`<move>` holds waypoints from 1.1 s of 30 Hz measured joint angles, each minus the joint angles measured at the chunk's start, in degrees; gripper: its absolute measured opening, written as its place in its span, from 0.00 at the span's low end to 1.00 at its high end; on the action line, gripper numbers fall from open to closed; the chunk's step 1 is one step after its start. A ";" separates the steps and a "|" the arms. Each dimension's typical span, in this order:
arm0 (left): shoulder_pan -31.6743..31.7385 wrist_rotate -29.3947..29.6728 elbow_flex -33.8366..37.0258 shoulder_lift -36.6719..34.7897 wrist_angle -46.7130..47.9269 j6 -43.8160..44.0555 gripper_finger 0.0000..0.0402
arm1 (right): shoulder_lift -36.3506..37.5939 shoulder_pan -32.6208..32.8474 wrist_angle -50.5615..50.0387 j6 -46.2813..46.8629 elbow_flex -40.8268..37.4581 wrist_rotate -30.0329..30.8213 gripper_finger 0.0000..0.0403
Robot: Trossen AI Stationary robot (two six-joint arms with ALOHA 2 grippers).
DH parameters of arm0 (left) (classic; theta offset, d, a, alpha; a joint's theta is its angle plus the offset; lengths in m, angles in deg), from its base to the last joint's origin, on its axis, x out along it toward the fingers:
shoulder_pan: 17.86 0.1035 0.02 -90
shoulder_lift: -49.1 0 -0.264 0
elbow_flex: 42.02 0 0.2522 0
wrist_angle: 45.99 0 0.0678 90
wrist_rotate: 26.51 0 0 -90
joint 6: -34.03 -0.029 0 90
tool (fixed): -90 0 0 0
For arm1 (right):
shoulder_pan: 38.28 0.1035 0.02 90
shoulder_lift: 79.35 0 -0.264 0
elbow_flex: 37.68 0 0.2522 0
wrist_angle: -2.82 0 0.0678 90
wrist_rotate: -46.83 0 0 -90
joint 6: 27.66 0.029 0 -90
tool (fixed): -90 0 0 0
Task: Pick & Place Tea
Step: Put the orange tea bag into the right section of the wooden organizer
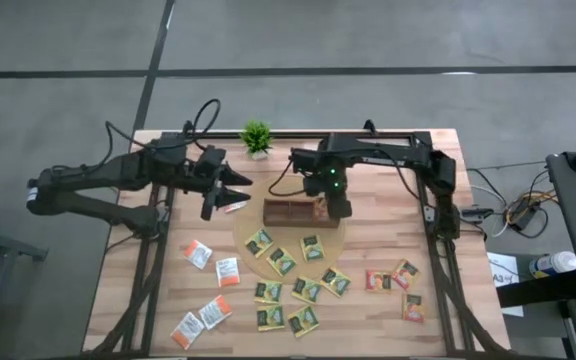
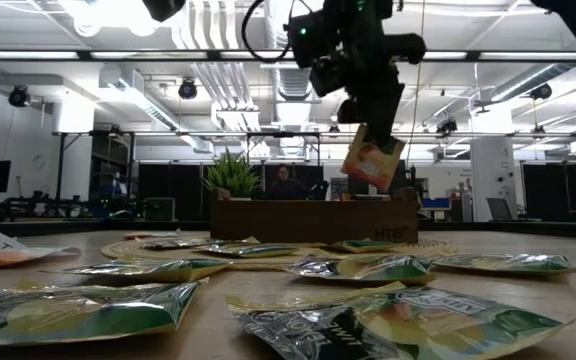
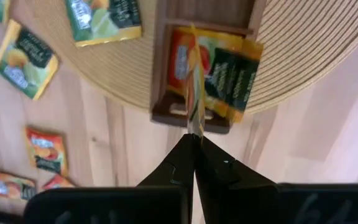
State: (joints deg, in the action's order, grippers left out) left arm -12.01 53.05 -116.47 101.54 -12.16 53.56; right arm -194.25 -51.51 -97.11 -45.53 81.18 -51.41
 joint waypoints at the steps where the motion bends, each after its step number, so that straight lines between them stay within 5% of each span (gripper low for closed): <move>1: 0.00 0.00 0.00 -0.47 0.15 -0.20 0.53 | -0.69 -0.15 -0.69 -0.28 0.57 0.06 0.02; 16: 0.04 0.02 0.00 -4.58 1.19 -1.56 0.53 | -8.81 -0.35 -3.87 -3.15 7.68 0.87 0.02; 33: 0.04 0.71 0.00 -4.70 1.49 -1.23 0.53 | -7.36 -0.33 -3.85 -3.36 3.90 0.76 0.02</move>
State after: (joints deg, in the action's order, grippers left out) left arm -11.97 53.76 -116.47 96.85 -10.67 52.33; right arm -201.62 -51.84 -100.96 -48.89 85.08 -50.66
